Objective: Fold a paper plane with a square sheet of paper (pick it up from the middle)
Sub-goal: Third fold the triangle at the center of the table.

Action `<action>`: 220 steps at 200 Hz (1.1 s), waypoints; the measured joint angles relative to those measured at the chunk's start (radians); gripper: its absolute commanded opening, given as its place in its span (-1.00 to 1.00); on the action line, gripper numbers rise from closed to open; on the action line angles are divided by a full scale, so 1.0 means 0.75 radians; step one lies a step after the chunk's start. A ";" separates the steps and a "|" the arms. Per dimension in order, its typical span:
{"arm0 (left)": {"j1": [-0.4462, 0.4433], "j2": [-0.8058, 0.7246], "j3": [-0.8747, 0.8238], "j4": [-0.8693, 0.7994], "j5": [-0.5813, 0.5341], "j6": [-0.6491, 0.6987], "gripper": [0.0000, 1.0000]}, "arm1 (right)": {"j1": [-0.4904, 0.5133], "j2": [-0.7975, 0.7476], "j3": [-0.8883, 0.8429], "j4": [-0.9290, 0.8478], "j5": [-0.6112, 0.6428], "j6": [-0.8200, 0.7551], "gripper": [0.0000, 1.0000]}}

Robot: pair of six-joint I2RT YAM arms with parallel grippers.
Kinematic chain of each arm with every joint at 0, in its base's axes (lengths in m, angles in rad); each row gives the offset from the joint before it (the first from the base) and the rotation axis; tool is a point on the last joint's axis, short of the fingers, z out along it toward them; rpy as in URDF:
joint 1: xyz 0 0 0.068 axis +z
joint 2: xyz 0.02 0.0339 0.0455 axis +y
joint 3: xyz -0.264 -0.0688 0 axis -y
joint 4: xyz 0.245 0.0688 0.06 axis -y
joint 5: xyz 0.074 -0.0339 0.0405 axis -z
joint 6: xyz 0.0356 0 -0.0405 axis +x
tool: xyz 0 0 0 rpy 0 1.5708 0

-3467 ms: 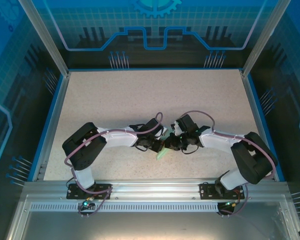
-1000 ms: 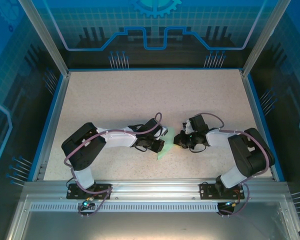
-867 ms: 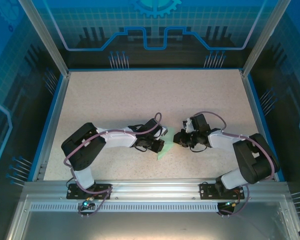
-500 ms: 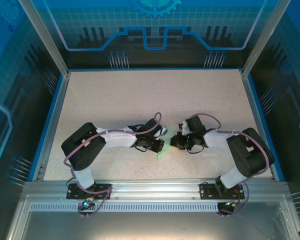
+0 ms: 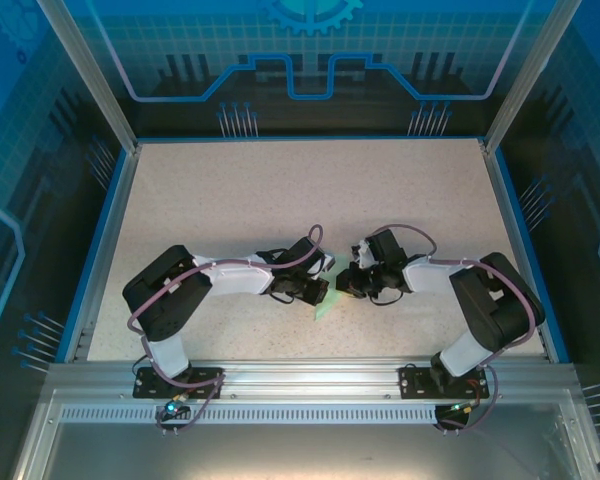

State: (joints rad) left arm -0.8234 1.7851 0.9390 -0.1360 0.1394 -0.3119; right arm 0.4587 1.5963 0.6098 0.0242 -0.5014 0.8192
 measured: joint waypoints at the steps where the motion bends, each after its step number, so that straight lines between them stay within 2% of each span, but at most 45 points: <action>1: 0.000 -0.001 0.000 0.000 0.000 0.001 -0.86 | 0.000 0.003 0.001 0.001 0.001 0.001 -0.74; 27: 0.000 -0.001 0.000 -0.003 -0.001 -0.001 -0.69 | -0.002 0.060 0.021 0.000 0.016 -0.001 -0.76; 51: 0.000 -0.017 0.000 -0.022 -0.006 -0.010 -0.41 | 0.000 0.082 0.035 0.006 0.007 0.000 -0.77; 57: 0.000 -0.028 0.001 -0.032 -0.008 -0.011 -0.31 | 0.000 0.082 0.035 0.008 0.005 -0.001 -0.77; 91: 0.000 -0.151 0.001 -0.074 -0.032 -0.065 -0.07 | 0.000 0.081 0.036 0.005 0.008 -0.005 -0.77; 107: 0.000 -0.221 0.001 -0.086 -0.040 -0.102 -0.16 | 0.002 0.079 0.036 0.003 0.013 -0.010 -0.76; 125: 0.000 -0.276 0.001 -0.084 -0.032 -0.157 -0.41 | 0.003 0.079 0.036 0.002 0.014 -0.011 -0.77; 159: -0.003 -0.289 0.001 -0.028 0.098 -0.282 -0.54 | 0.002 0.079 0.036 0.003 0.014 -0.010 -0.77; 220: -0.050 -0.136 0.001 0.042 0.273 -0.366 -0.54 | 0.002 0.084 0.040 0.003 0.008 -0.010 -0.77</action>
State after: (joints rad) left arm -0.8608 1.6829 0.9398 -0.1047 0.3443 -0.5861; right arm 0.4603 1.6596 0.6399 0.0261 -0.4953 0.8120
